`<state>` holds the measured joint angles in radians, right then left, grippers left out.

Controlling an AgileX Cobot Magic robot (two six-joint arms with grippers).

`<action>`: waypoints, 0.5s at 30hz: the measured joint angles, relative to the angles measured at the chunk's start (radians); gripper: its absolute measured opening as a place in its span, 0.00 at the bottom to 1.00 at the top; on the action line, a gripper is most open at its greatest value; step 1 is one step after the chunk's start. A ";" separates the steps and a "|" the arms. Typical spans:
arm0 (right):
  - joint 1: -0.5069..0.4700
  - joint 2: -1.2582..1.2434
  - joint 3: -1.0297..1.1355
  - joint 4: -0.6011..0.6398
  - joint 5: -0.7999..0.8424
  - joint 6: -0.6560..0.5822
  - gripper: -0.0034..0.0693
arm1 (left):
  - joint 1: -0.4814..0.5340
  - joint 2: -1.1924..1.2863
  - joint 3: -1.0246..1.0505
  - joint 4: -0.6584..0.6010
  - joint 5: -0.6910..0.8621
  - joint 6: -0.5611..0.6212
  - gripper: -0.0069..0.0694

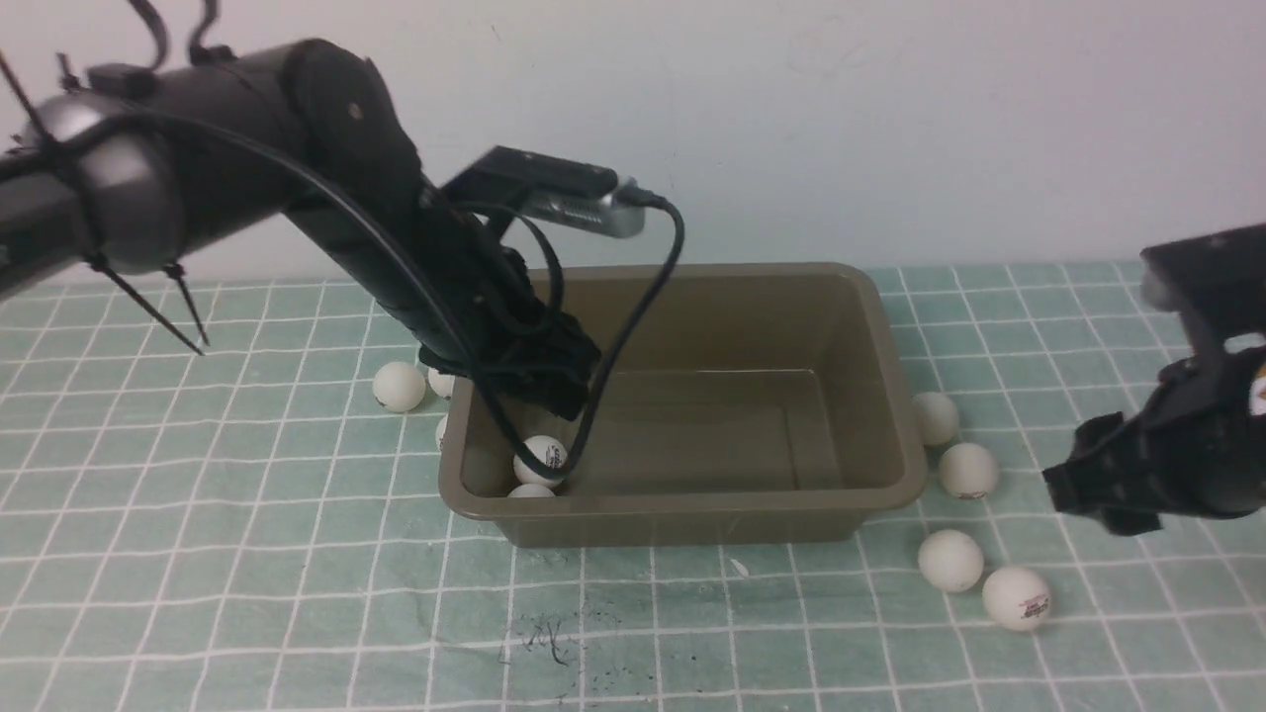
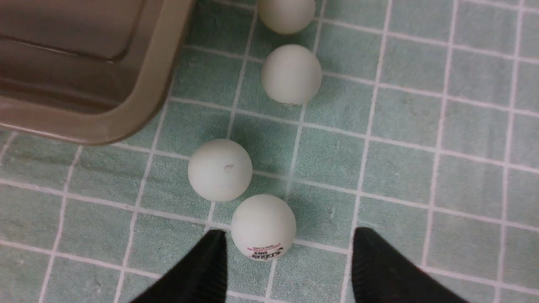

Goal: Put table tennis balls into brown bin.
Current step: 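Drop the ball into the bin, then reach for and grasp a ping pong ball on the table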

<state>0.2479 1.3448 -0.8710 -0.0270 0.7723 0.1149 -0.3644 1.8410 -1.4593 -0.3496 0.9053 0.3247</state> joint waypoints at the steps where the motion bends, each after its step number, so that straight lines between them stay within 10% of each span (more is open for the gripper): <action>1: 0.000 0.031 0.000 0.008 -0.008 0.000 0.66 | -0.006 0.011 0.000 0.000 -0.003 -0.006 0.68; 5: 0.000 0.180 0.000 0.027 -0.026 0.000 0.77 | -0.003 0.030 -0.047 0.068 0.033 -0.071 0.88; 9: 0.000 0.285 0.000 0.033 -0.044 0.000 0.79 | 0.038 0.015 -0.138 0.211 0.097 -0.183 0.83; 15: 0.000 0.382 0.000 0.049 -0.065 -0.020 0.53 | 0.208 0.000 -0.213 0.350 0.137 -0.263 0.21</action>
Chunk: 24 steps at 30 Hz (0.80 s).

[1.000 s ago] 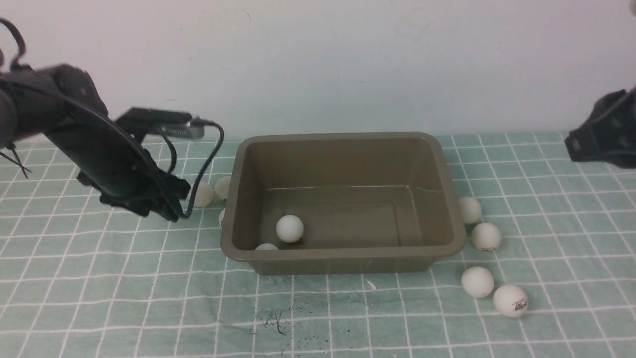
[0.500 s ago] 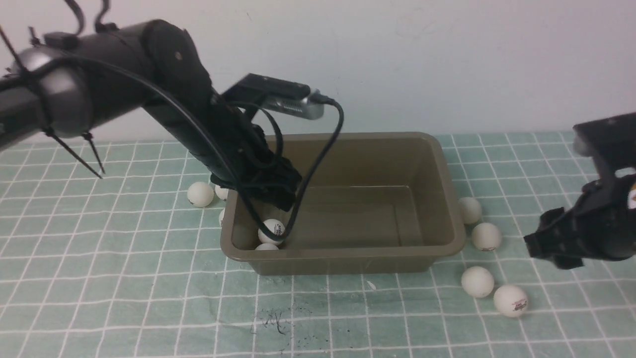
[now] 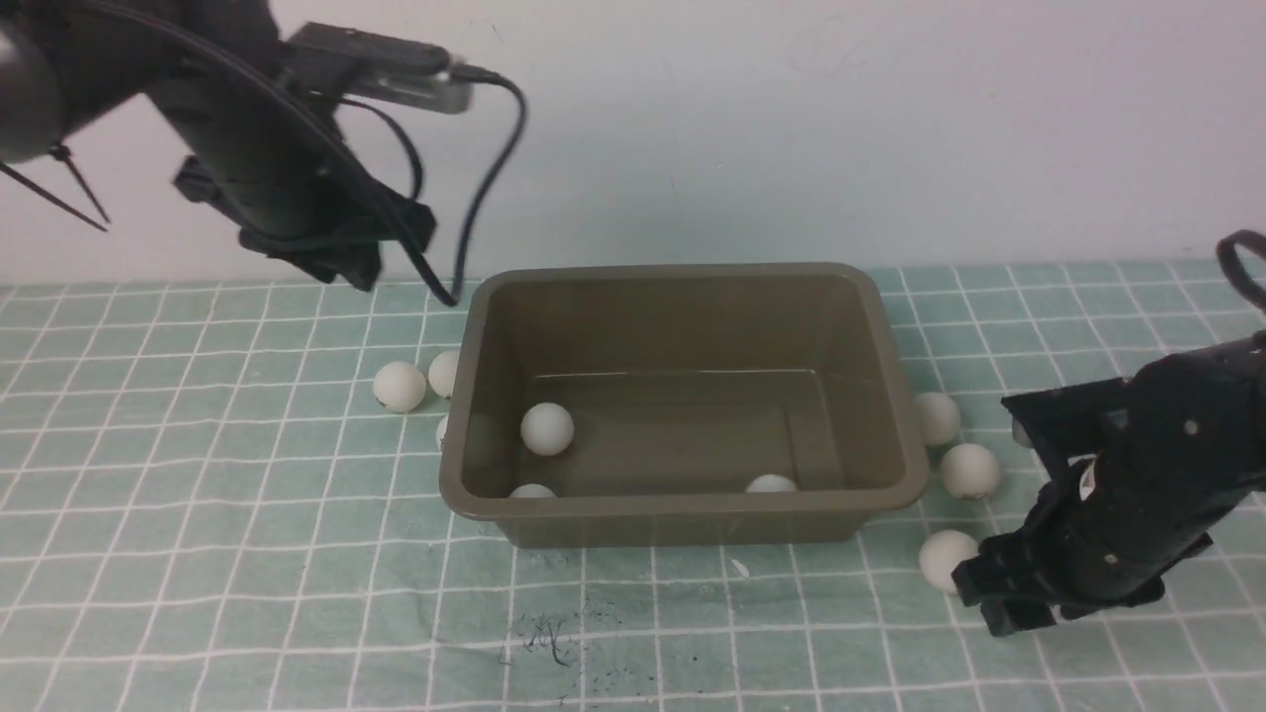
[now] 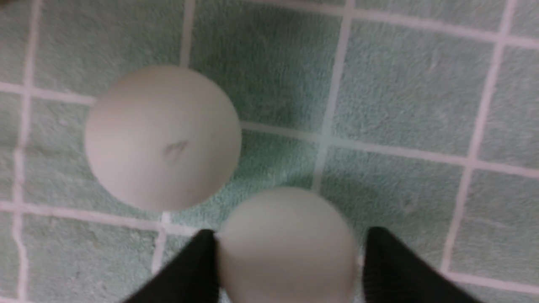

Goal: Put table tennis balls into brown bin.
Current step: 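Reach for and grasp a ping pong ball on the table, then release the ping pong ball into the bin and lift the gripper away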

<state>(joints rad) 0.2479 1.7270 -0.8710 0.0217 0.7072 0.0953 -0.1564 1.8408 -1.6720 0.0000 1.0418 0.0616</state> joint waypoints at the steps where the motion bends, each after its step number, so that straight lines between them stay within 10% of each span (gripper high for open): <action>1: 0.000 -0.002 -0.002 0.001 0.012 -0.011 0.53 | 0.022 0.007 -0.001 0.000 -0.003 0.010 0.16; 7: 0.000 -0.139 -0.043 0.017 0.176 -0.025 0.54 | 0.059 0.094 -0.002 -0.066 -0.077 0.163 0.12; 18: 0.011 -0.151 -0.464 0.351 0.219 -0.251 0.56 | 0.058 0.330 -0.002 -0.145 -0.233 0.236 0.72; 21: 0.011 -0.082 -0.531 0.344 0.230 -0.262 0.65 | 0.058 0.354 -0.002 -0.144 -0.251 0.235 0.73; 24: 0.011 -0.040 -0.589 0.274 0.274 -0.259 0.76 | 0.058 0.377 -0.003 -0.143 -0.260 0.235 0.54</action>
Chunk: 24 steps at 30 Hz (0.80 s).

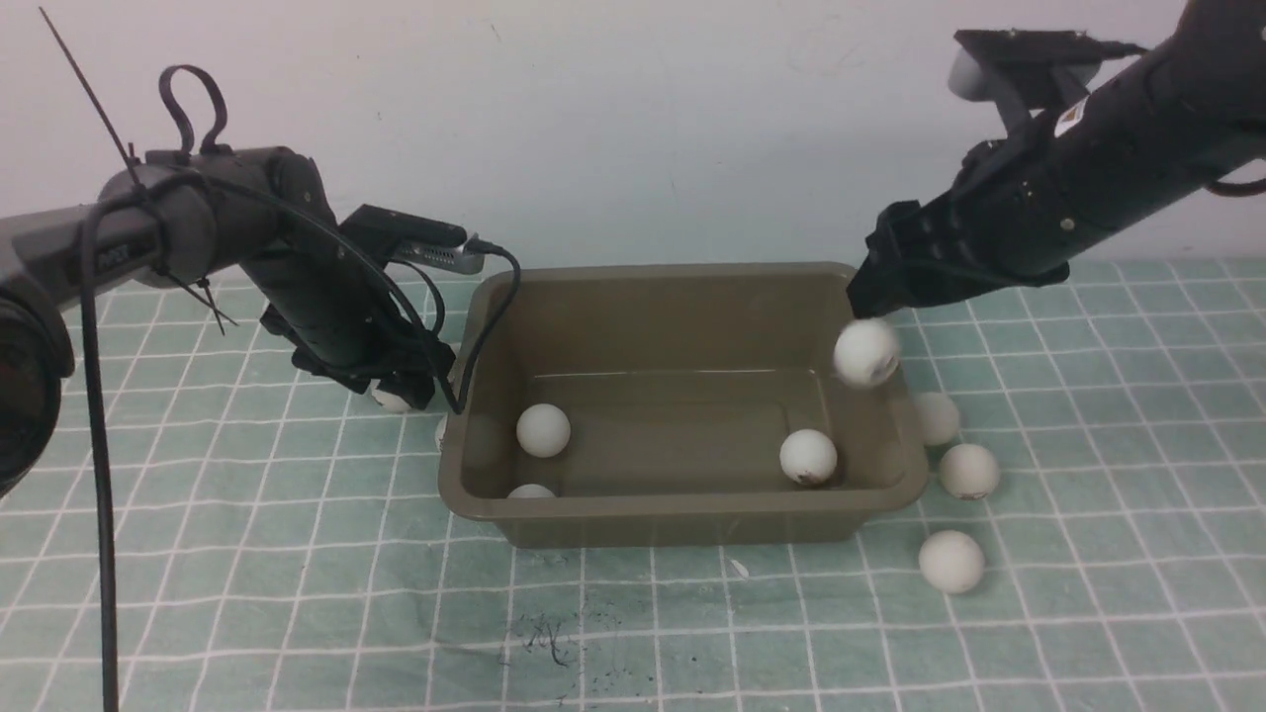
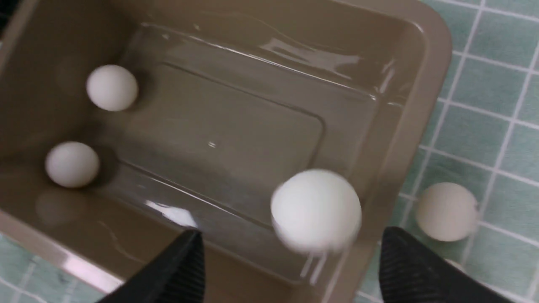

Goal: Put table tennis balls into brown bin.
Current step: 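Release the ping pong ball into the bin and lift the gripper away, then reach for and grasp a ping pong ball on the table beside the basket, then drop the ball into the bin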

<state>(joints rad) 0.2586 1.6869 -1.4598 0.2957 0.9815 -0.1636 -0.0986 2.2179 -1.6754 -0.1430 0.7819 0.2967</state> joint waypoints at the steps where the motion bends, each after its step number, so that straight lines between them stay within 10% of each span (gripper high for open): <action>1: 0.000 0.000 -0.003 -0.023 0.008 0.005 0.76 | 0.000 0.000 -0.003 0.004 0.005 0.000 0.54; 8: -0.117 -0.003 0.020 -0.259 0.097 0.140 0.62 | 0.001 -0.092 -0.098 0.094 0.238 -0.059 0.54; 17: -0.188 0.204 0.060 -0.028 0.042 0.065 0.67 | -0.110 -0.224 -0.136 -0.203 0.287 0.065 0.54; 24: -0.162 0.351 0.060 -0.037 -0.013 0.047 0.68 | -0.192 -0.133 -0.146 -0.163 0.272 0.016 0.82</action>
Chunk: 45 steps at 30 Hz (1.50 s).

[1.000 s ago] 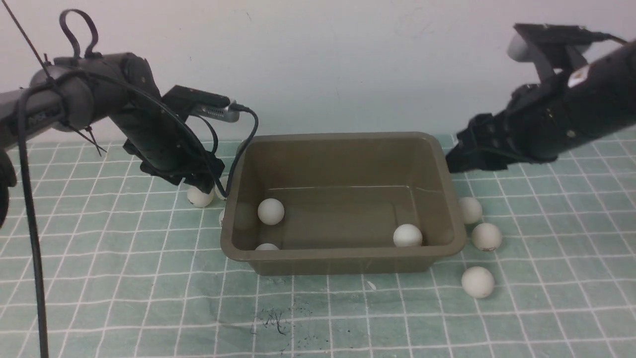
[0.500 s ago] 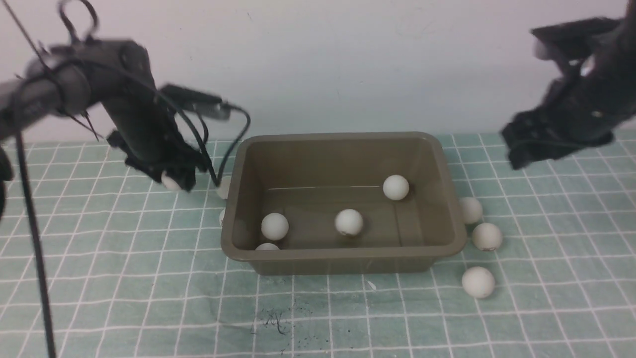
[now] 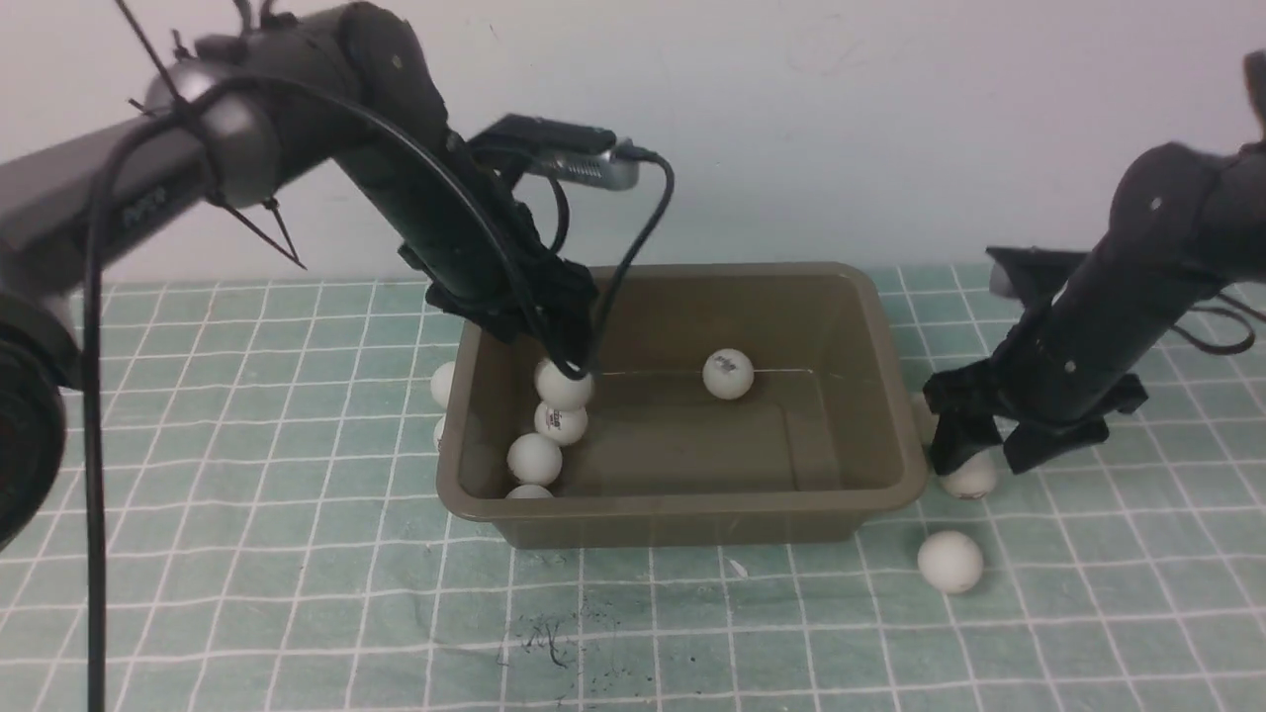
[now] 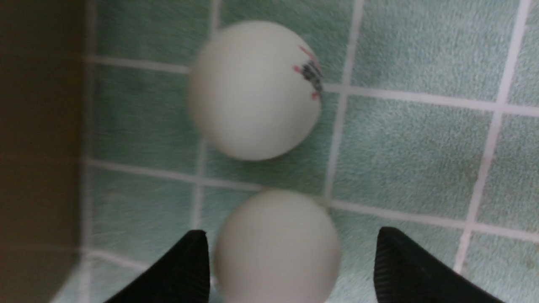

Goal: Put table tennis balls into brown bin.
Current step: 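Drop the ball into the bin, then reach for and grasp a ping pong ball on the table, then release the ping pong ball into the bin and lift the gripper away, then reach for and grasp a ping pong ball on the table beside the basket, then drop the ball into the bin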

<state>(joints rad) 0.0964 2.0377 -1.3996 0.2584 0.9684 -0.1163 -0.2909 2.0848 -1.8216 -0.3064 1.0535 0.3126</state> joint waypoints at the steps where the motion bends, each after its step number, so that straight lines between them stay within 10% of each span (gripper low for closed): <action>1: 0.000 0.010 0.000 -0.008 -0.003 0.002 0.66 | 0.005 -0.003 -0.012 0.018 0.011 -0.023 0.81; 4: 0.000 0.024 0.000 -0.033 0.003 0.012 0.52 | 0.037 -0.039 -0.055 0.108 0.043 -0.102 0.63; 7: 0.000 -0.040 -0.018 -0.046 0.063 0.020 0.54 | 0.123 -0.112 -0.075 0.215 0.079 -0.162 0.19; 11: 0.019 -0.201 -0.054 0.071 0.081 -0.019 0.54 | 0.223 -0.130 -0.036 0.221 0.156 -0.154 0.10; 19: 0.164 -0.272 -0.069 0.243 -0.085 -0.222 0.55 | 0.243 0.021 0.024 -0.036 0.151 0.023 0.26; 24: 0.151 -0.261 -0.063 0.209 -0.072 -0.231 0.90 | 0.214 0.118 0.024 -0.093 0.134 0.049 0.66; 29: 0.096 -0.306 -0.063 0.170 -0.025 -0.227 0.99 | 0.203 0.163 0.024 -0.092 0.109 0.052 0.86; 33: 0.036 -0.320 -0.063 0.153 0.039 -0.213 0.99 | 0.197 0.187 0.024 -0.079 0.087 0.026 0.82; 36: -0.002 -0.318 -0.063 0.116 0.099 -0.200 0.92 | 0.193 0.191 0.024 -0.027 0.094 -0.023 0.54; 45: -0.078 -0.178 -0.063 -0.055 0.010 -0.031 0.75 | 0.186 0.046 -0.055 0.083 0.152 -0.058 0.55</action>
<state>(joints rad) 0.0180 1.8592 -1.4621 0.2038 0.9780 -0.1477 -0.1048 2.1308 -1.8763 -0.2231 1.2052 0.2546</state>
